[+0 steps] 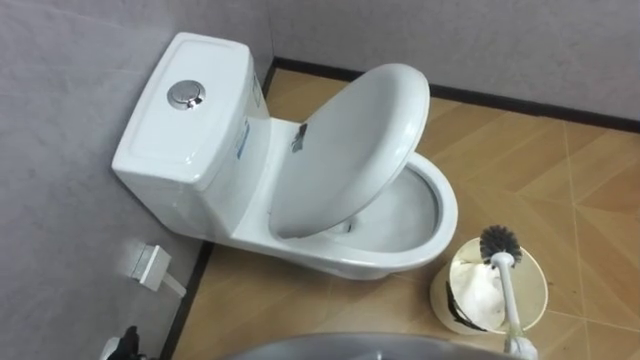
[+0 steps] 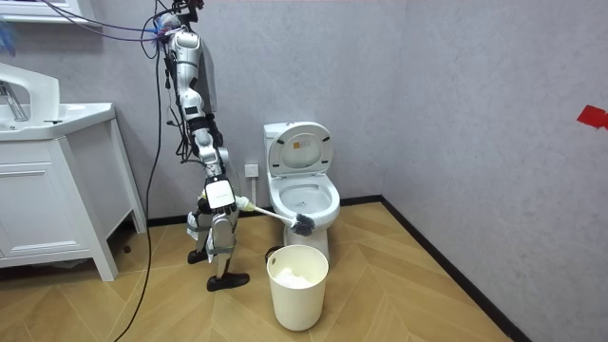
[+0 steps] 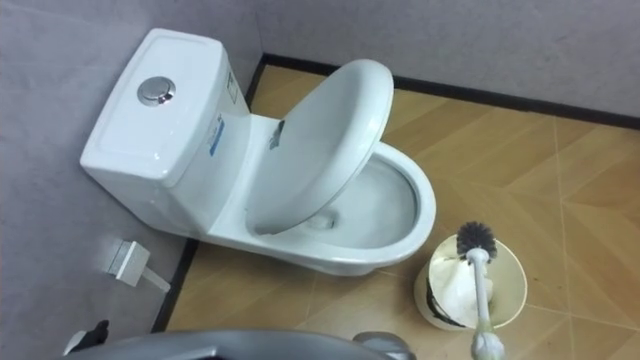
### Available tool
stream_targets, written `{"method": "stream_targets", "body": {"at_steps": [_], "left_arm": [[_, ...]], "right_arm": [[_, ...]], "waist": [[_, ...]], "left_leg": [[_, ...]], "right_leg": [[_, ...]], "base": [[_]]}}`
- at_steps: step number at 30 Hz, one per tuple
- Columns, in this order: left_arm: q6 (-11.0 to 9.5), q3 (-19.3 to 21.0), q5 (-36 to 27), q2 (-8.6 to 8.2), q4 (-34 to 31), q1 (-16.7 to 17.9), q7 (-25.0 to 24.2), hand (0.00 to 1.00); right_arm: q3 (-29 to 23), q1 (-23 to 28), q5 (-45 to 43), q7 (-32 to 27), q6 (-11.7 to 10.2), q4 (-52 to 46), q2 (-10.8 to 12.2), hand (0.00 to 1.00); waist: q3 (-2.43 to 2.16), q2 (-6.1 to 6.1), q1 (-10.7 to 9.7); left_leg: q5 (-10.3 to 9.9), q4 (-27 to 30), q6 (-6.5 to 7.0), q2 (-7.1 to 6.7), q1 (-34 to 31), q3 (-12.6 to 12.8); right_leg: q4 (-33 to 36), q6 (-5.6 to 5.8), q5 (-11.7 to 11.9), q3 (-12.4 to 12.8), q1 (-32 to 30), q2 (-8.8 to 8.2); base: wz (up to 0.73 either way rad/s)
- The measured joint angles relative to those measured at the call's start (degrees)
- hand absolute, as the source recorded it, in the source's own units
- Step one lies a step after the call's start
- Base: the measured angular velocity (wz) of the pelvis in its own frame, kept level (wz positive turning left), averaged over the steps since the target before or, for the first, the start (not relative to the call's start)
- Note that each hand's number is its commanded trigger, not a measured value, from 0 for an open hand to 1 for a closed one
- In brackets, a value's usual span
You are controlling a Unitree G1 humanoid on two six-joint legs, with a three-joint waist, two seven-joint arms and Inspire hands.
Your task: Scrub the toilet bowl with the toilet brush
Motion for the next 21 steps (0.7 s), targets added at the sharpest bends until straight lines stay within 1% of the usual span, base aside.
{"method": "stream_targets", "body": {"at_steps": [1,2,3,5,6,7,8,9,12,14,15,16,17,18,19,20,21], "left_arm": [[0.0,0.0,0.0,0.0,0.3,0.0,0.0,0.0],[0.1,-0.1,0.0,0.0,0.9,0.0,0.0,0.0],[0.1,-0.2,0.0,0.0,1.0,0.0,0.0,0.0],[0.3,-0.2,0.0,-0.01,1.0,0.0,0.0,0.0],[0.3,-0.2,0.0,-0.01,1.0,-0.1,0.0,0.0],[0.3,-0.2,0.0,-0.01,1.0,0.0,0.0,0.0],[0.3,-0.2,0.0,0.0,0.9,0.0,0.0,0.0],[0.3,-0.2,0.0,-0.01,0.8,-0.1,0.0,0.0],[0.4,-0.2,0.0,0.09,0.6,-0.5,0.0,0.0],[0.4,1.2,0.0,0.31,0.4,-0.3,0.0,0.0],[0.4,1.4,0.0,0.4,0.3,-0.3,0.0,0.0],[0.4,2.0,-0.1,0.33,0.2,-0.2,0.0,0.0],[0.4,2.5,-0.1,0.28,0.2,0.0,0.0,0.0],[0.4,2.7,-0.1,0.29,0.0,0.2,0.0,0.0],[0.4,3.0,-0.1,0.27,-0.5,0.7,0.0,0.0],[0.4,3.2,-0.2,0.31,-0.8,1.0,0.0,0.0],[0.4,3.2,-0.3,0.33,-0.8,1.0,0.0,0.0]], "right_arm": [[0.0,-0.2,0.3,0.0,0.1,0.0,0.0,0.52],[0.0,-0.4,0.8,0.0,0.2,0.0,0.0,0.11],[0.0,-0.6,1.3,0.1,0.2,0.0,0.0,0.0],[-0.2,-1.8,3.6,0.5,0.4,0.3,-0.1,0.0],[-0.2,-2.2,4.0,0.5,0.3,0.4,-0.1,0.0],[-0.2,-2.9,6.0,0.6,0.3,0.6,-0.2,0.0],[-0.1,-3.0,9.1,0.6,0.2,0.6,-0.2,0.0],[-0.1,-3.7,11.0,0.6,0.2,0.6,-0.2,0.0],[-0.6,-5.7,18.0,1.2,0.2,2.6,-0.2,0.0],[-3.9,-6.5,24.4,2.1,0.3,4.9,-0.2,0.0],[-4.7,-6.5,26.2,2.3,0.3,5.1,-0.2,0.0],[-6.3,-6.5,30.4,2.3,0.3,5.1,-0.2,0.0],[-7.7,-6.2,34.6,2.3,0.3,5.1,-0.2,0.0],[-8.5,-6.2,36.6,2.3,0.3,5.2,-0.2,0.0],[-9.6,-6.2,40.4,2.2,0.4,5.3,-0.2,0.0],[-10.8,-6.3,43.8,2.2,0.4,5.3,-0.2,0.0],[-11.4,-6.3,45.3,2.2,0.4,5.3,-0.2,0.0]], "waist": [[0.0,0.05,0.0],[-0.01,0.08,0.0],[-0.03,0.11,0.0],[-0.4,0.08,0.3],[-0.38,0.04,0.3],[-0.24,0.43,0.6],[-0.21,0.29,0.6],[-0.17,0.41,0.7],[-0.26,0.51,0.3],[-0.3,0.44,0.3],[-0.31,0.43,0.3],[-0.33,0.49,0.3],[-0.33,0.47,0.1],[-0.33,0.42,-0.2],[-0.37,0.23,-0.7],[-0.31,0.05,-1.2],[-0.31,-0.03,-1.3]], "left_leg": [[0.0,0.0,0.0,0.0,0.0,0.0],[0.0,0.0,0.0,0.0,-0.1,0.0],[0.0,0.0,0.0,0.0,-0.3,0.0],[0.0,0.2,0.01,-0.01,-0.9,0.5],[0.0,0.3,0.01,-0.01,-1.0,0.6],[0.0,0.4,0.01,-0.01,-1.0,0.9],[0.0,0.4,0.01,-0.02,-1.0,1.2],[0.0,0.4,0.01,-0.02,-1.0,1.2],[0.0,0.4,0.01,-0.07,-1.4,1.1],[0.0,0.4,0.01,-0.07,-2.0,1.0],[0.0,0.4,0.01,-0.07,-2.0,1.0],[0.0,0.4,0.02,-0.08,-2.0,1.0],[0.0,0.5,0.02,-0.1,-2.1,1.0],[0.0,0.5,0.02,-0.11,-2.2,1.0],[0.0,0.6,0.02,-0.13,-2.6,0.9],[0.0,0.6,0.02,-0.14,-2.8,0.9],[0.0,0.7,0.02,-0.15,-2.8,1.0]], "right_leg": [[0.0,0.0,0.0,0.0,0.0,0.0],[0.0,0.0,0.0,0.0,-0.1,0.0],[0.1,0.0,0.0,0.0,-0.3,0.0],[0.7,-0.04,0.0,0.2,-1.2,-0.03],[0.8,-0.04,0.0,0.2,-1.3,-0.05],[0.9,-0.06,0.0,0.4,-1.4,-0.02],[0.9,-0.07,0.0,0.7,-1.6,0.02],[0.8,-0.07,0.0,0.8,-1.7,0.03],[0.8,-0.06,0.0,0.8,-1.9,-0.03],[0.8,-0.06,0.0,0.7,-2.5,-0.02],[0.8,-0.06,0.0,0.6,-2.5,-0.02],[0.8,-0.07,0.0,0.6,-2.5,-0.04],[0.9,-0.09,0.0,0.5,-2.6,-0.13],[0.9,-0.08,-0.1,0.4,-2.6,-0.18],[0.9,-0.08,-0.1,0.2,-2.9,-0.25],[0.9,-0.08,-0.1,0.2,-3.1,-0.26],[0.9,-0.08,-0.1,0.3,-3.1,-0.26]], "base": [[0.0],[0.0],[0.0],[-0.06],[-0.09],[-0.12],[-0.11],[-0.05],[0.0],[0.0],[0.0],[0.0],[0.0],[0.03],[0.0],[0.0],[-0.05]]}}
